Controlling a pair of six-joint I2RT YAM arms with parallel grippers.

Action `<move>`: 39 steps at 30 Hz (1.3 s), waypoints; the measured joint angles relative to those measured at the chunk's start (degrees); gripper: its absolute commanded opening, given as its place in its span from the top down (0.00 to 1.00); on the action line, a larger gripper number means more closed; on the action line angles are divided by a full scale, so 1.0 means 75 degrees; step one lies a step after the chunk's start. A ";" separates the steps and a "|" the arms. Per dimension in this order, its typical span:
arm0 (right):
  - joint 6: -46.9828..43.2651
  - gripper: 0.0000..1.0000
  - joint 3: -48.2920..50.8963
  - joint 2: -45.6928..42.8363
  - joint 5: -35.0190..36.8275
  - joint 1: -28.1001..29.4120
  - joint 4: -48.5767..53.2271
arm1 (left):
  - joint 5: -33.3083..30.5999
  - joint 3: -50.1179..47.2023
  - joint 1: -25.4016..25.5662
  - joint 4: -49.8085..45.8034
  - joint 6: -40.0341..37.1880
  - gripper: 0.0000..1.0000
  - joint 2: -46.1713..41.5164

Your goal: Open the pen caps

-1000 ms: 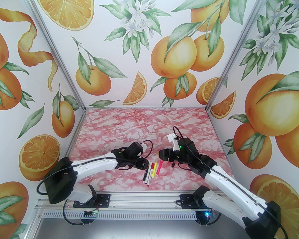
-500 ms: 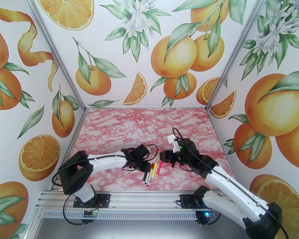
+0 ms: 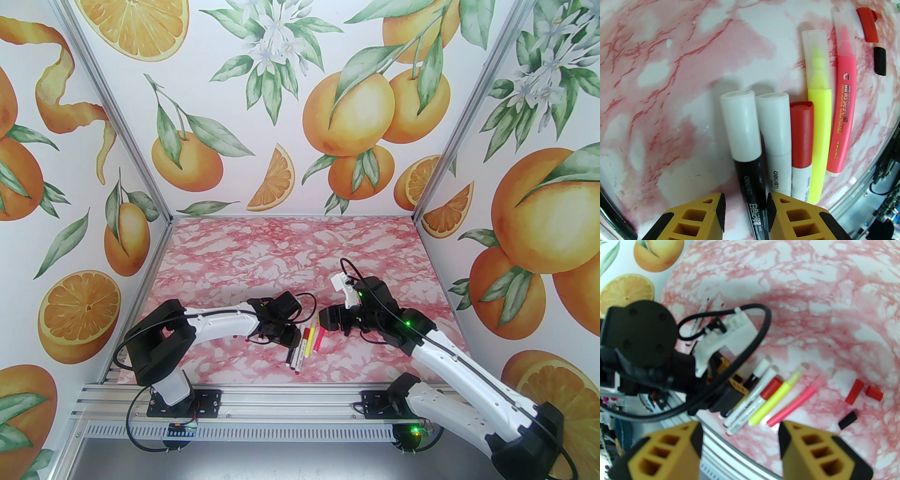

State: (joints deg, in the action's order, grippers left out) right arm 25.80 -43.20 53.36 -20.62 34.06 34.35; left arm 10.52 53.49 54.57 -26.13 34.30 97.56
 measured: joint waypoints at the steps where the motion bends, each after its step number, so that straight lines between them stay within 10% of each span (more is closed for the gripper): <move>1: 0.0000 0.41 0.0000 0.0003 0.0000 0.0000 0.0000 | -0.0020 0.0006 0.0000 -0.0023 -0.0006 0.64 0.0000; 30: 0.0425 0.49 0.0201 -0.0504 0.0484 0.0000 -0.0364 | -0.1460 0.0778 0.0169 -0.1285 -0.0714 0.84 0.0393; 39: 0.1894 0.51 0.1037 -0.0915 0.0618 0.0000 -0.1920 | 0.0557 0.0315 -0.1134 0.0076 -0.1087 0.80 -0.1655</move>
State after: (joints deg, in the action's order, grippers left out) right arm 40.01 -35.42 46.50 -15.99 34.06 19.94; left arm 14.70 55.86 46.06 -25.56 26.15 85.14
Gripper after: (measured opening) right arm 0.488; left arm 0.195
